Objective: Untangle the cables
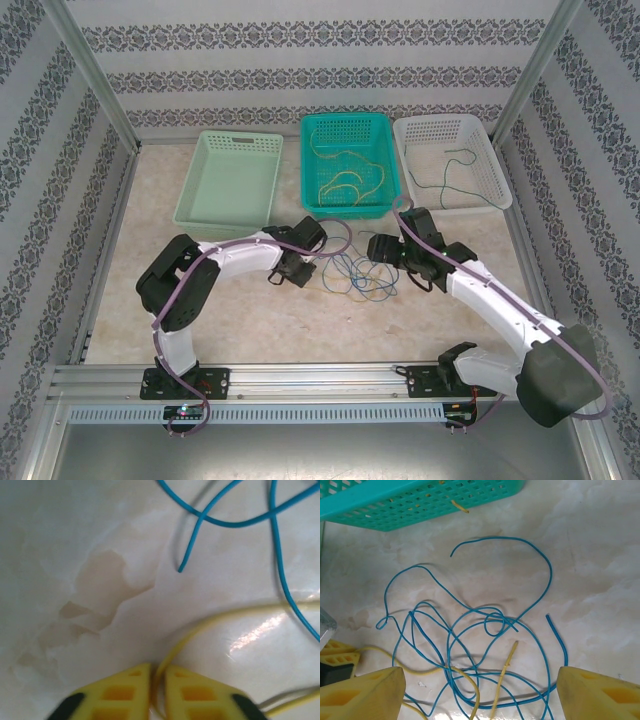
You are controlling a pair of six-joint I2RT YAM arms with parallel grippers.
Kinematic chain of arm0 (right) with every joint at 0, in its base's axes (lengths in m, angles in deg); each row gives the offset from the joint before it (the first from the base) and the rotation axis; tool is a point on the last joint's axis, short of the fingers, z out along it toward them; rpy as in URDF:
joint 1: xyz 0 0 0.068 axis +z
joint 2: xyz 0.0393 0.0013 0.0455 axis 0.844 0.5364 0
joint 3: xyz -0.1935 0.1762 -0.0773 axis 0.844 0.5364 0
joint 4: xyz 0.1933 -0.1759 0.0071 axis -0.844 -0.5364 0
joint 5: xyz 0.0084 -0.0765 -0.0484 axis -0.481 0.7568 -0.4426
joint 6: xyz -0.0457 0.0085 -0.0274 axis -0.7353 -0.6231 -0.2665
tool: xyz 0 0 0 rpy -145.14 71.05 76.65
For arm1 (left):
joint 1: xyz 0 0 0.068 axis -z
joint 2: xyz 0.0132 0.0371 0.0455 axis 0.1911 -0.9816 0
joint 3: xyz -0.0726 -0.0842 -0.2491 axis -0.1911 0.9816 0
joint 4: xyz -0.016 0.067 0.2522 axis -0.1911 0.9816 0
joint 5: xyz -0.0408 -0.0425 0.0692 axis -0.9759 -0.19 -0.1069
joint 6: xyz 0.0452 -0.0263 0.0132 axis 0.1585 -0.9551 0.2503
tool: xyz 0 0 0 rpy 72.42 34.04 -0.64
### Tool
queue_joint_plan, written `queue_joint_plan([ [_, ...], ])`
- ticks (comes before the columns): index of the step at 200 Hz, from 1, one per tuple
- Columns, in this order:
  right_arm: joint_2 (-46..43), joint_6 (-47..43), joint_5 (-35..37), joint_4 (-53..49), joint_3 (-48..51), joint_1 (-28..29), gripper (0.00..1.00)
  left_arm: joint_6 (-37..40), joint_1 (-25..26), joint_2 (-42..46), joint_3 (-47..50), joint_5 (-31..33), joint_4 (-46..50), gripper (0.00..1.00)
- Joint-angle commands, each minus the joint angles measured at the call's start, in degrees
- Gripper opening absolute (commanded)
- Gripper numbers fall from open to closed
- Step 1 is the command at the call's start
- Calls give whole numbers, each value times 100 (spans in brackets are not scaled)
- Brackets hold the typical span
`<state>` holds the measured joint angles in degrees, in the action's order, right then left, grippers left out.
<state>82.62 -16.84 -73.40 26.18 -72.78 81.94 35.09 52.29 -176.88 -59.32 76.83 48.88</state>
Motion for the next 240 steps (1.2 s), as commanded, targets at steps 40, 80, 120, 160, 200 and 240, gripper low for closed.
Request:
queue_joint_plan([
  [40,-344,81,93,89,197,-179,79,-45,1,662,163,569,506,0],
  [80,-304,-18,-61,295,162,-112,80,328,-6,1299,-317,786,993,0],
  [120,-114,-57,-514,737,152,40,79,801,-5,1333,-824,1022,1991,0],
  [160,440,-389,-556,1021,-132,662,78,1000,-5,1382,-917,1580,2354,0],
  [200,751,-896,-691,1768,-203,1293,77,1039,0,1549,-1065,1544,2167,0],
  [240,605,-734,-1025,2537,107,1365,64,1212,-6,1346,-1607,1750,2053,0],
])
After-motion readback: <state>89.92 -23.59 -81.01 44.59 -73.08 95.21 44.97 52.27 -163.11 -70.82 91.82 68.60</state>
